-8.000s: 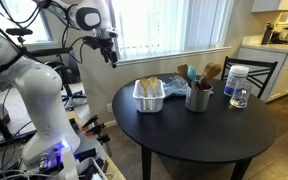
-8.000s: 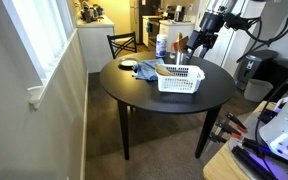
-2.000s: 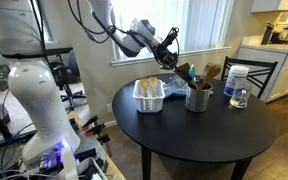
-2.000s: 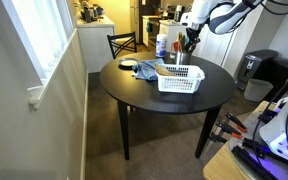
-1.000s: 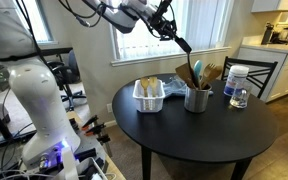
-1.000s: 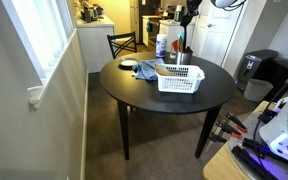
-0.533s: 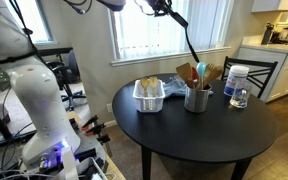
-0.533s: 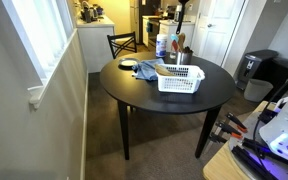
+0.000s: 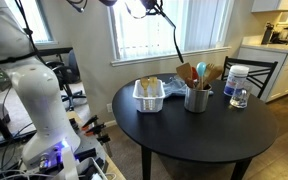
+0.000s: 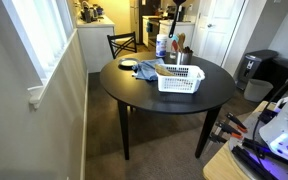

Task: Put the black spatula in the basket

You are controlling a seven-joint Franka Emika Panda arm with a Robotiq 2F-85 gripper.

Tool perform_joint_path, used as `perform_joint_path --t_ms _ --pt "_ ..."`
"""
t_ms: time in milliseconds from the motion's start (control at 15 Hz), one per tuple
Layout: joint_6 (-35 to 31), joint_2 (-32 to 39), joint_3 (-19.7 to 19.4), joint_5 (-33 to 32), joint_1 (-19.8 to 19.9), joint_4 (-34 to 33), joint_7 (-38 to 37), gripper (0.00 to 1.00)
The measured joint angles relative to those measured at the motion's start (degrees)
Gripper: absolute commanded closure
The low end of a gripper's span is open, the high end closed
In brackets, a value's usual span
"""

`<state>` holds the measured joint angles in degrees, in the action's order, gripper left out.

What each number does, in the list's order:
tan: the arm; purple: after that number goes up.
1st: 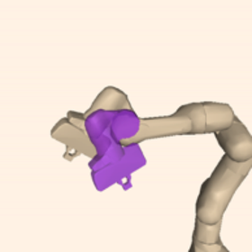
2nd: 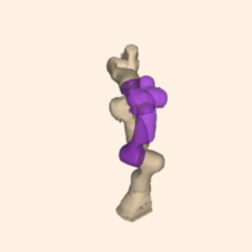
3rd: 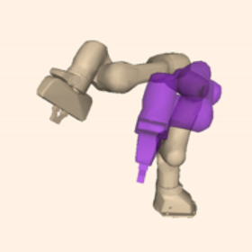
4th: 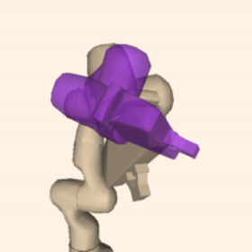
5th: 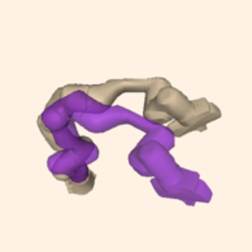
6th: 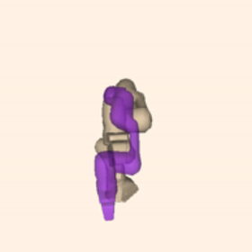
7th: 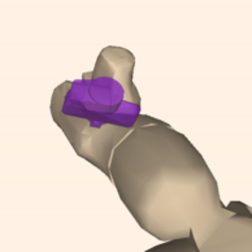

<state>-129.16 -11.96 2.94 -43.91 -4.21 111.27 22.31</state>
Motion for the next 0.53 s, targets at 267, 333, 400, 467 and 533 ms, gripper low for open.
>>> perform_joint_path --t_ms 267,333,400,467,533 --pt "4.1 1.9 1.4 7.4 -1.2 0.0 -1.9 0.99" --pt "5.1 2.6 1.7 8.5 -1.4 -0.1 -2.4 0.99" --pt "6.3 3.5 2.0 9.4 -1.4 -0.3 -3.0 0.99" --pt "7.6 4.4 2.3 10.1 -1.4 -0.7 -3.8 0.99" --pt "9.6 5.5 2.6 10.8 -1.4 -1.5 -4.7 0.99"
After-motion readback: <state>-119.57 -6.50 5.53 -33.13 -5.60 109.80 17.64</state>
